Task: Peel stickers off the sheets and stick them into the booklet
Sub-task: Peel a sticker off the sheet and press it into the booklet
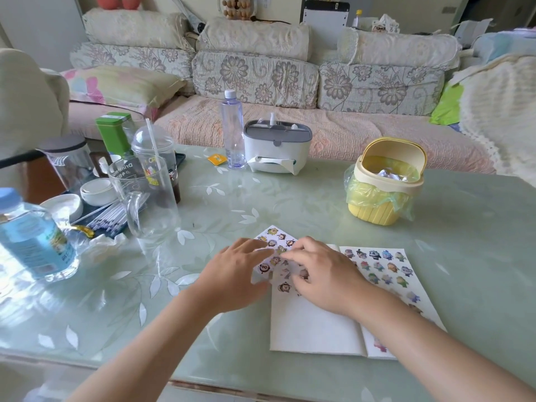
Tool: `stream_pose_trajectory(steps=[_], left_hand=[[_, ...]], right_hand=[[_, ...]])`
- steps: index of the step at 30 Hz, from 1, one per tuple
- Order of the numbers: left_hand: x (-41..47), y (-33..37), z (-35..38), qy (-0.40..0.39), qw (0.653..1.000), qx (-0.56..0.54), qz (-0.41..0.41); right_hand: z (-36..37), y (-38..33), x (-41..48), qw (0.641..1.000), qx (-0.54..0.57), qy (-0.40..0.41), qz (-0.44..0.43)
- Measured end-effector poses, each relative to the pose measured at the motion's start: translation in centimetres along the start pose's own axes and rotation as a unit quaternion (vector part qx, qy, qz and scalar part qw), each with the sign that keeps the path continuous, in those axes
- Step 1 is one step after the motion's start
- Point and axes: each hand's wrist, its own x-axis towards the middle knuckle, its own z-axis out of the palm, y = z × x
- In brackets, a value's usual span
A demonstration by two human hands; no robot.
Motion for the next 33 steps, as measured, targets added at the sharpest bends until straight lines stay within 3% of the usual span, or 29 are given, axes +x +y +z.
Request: stream_pose_trajectory(steps=[2,7,14,17,19,21,25,30,33], left_hand=[[-0.2,-0.5,0.4,-0.030,0.999,0.003,-0.012],[0.0,-1.4,0.9,-0.005,1.000,-0.007,0.003],[-0.2,-0.8,0.4,0.062,0.988,-0.139,-0.035],[-0.2,0.6,-0.2,0.131,0.979,-0.145,-0.055],[-0.3,1.9,-0.9,0.151,0.972,-0.143,-0.112],[-0.3,3.0,-1.6,0.114,0.960,-0.185,-0.176],[-0.1,5.2,-2.4,0.033,0.904,-0.335,-0.263],[0.7,6.5,-2.5,0.050,0.798,-0.497,-0.336],[1.0,6.7,-2.7,0.054,0.772,-0.540,-0.331]], right_hand=[[0.4,-0.3,0.7,1.000,0.008,-0.009,-0.013],[1.2,-0.4,1.3,0.999,-0.014,-0.038,-0.027],[2.1,0.1,1.4,0.990,0.021,0.120,-0.064],[2.0,0.0,1.5,0.979,0.034,0.190,-0.062],[1.6,-0.1,1.6,0.971,0.039,0.229,-0.063],[1.1,-0.1,1.5,0.962,0.028,0.263,-0.070],[0.4,0.0,1.0,0.951,0.006,0.299,-0.084],[-0.1,0.2,0.4,0.949,-0.031,0.295,-0.103],[-0.8,0.0,-0.1,0.965,-0.025,0.243,-0.094]])
